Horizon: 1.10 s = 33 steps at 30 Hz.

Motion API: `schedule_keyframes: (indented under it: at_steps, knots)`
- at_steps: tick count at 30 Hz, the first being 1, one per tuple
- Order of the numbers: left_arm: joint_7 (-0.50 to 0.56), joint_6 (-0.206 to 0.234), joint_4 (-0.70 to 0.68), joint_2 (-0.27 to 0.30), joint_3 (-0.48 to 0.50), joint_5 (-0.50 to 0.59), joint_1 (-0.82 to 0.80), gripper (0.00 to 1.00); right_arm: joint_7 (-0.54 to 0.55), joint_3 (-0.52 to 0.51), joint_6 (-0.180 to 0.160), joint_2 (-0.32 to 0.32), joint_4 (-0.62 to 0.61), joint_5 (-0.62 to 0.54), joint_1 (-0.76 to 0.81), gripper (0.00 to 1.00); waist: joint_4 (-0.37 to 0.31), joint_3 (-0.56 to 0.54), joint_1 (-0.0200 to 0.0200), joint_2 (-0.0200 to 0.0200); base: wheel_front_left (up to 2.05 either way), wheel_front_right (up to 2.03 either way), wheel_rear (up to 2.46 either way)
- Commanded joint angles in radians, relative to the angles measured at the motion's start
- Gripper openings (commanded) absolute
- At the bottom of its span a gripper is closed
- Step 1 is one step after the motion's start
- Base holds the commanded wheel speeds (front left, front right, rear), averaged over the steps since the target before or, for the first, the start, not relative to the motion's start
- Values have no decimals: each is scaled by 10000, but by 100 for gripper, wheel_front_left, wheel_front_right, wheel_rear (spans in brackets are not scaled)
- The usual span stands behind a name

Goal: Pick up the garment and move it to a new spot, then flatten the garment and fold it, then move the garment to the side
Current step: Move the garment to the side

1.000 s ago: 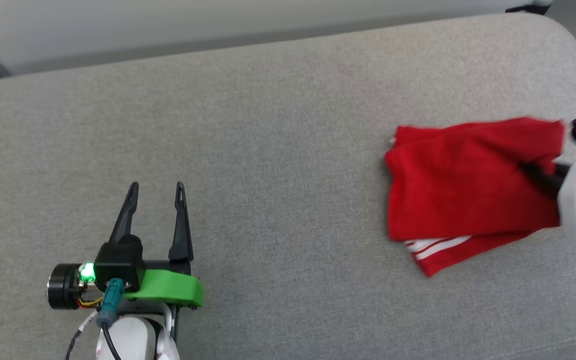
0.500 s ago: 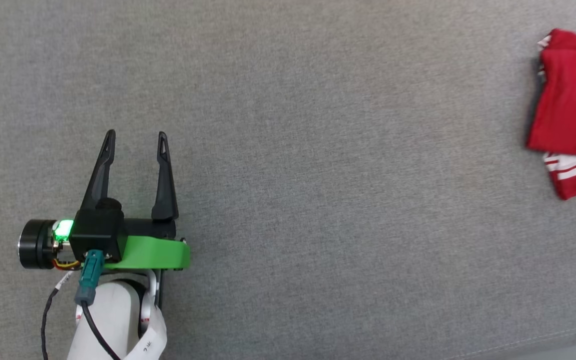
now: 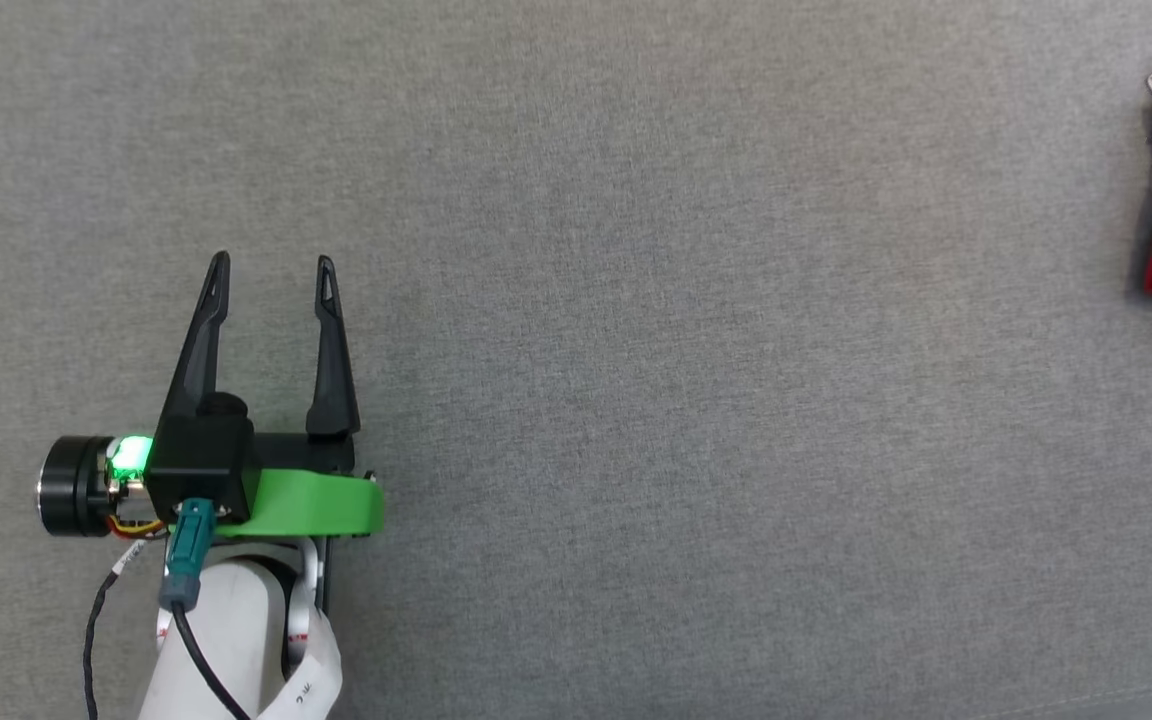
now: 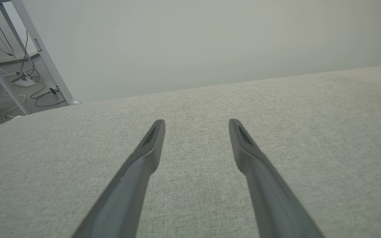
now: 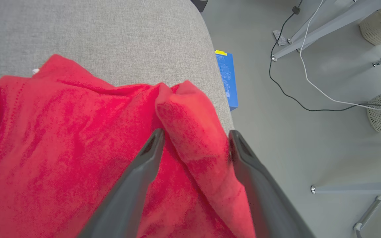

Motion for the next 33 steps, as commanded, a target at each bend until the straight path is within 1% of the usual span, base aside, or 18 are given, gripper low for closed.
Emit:
schedule_keyframes:
  at_steps: [1, 6, 8, 12, 14, 17, 18, 21, 25, 28, 32, 33]
  knots:
    - [-59, 92, 30, -52, -25, -67, 127, 100, -432, -101, -9, -42, 12, -138, 34, 100, 142, -646, -2, -1, 0, 0, 0]
    - [-59, 171, 175, -142, -59, -219, 665, 100, -2243, -364, -9, 119, -426, -532, 423, 100, 315, -1588, -2, -1, 0, 0, 0]
    - [-59, 212, 233, -178, -61, -277, 906, 100, -3045, -563, -9, 288, -716, -779, 588, 100, 379, -1945, -2, -1, 0, 0, 0]
    - [-59, 290, 344, -248, -2, -456, 1437, 100, -4506, -1145, -9, 988, -1476, -1400, 1086, 100, 512, -2624, -2, -1, 0, 0, 0]
    - [-59, 329, 396, -267, 30, -502, 1654, 100, -4880, -1570, -9, 1458, -1985, -1726, 1407, 100, 580, -2895, -2, -1, 0, 0, 0]
    - [-59, 364, 471, -297, 79, -590, 1884, 100, -5116, -2204, -9, 2213, -3004, -2284, 2065, 100, 725, -3262, -2, -1, 0, 0, 0]
    - [-59, 368, 509, -314, 125, -673, 2012, 100, -5164, -2655, -9, 2813, -3872, -2668, 2629, 100, 827, -3477, -2, -1, 0, 0, 0]
    - [-59, 328, 598, -323, 147, -744, 2168, 100, -5176, -3207, -9, 3889, -5497, -3228, 3626, 100, 984, -3774, -2, -1, 0, 0, 0]
    - [-59, 309, 735, -357, 119, -810, 2283, 100, -5179, -3427, -9, 5145, -7006, -3623, 4934, 100, 1165, -4063, -2, -1, 0, 0, 0]
    - [-59, 305, 821, -380, 109, -861, 2321, 100, -5180, -3201, -9, 5720, -7546, -3809, 5747, 100, 1283, -4218, -2, -1, 0, 0, 0]
    - [-59, 186, 951, -363, 183, -1006, 2406, 100, -5181, -3025, -9, 6299, -7748, -3808, 6747, 100, 1447, -4432, -2, -1, 0, 0, 0]
    - [-59, 121, 1124, -384, 187, -1085, 2505, 100, -5181, -3135, -9, 6654, -7843, -3880, 7787, 100, 1576, -4673, -2, -1, 0, 0, 0]
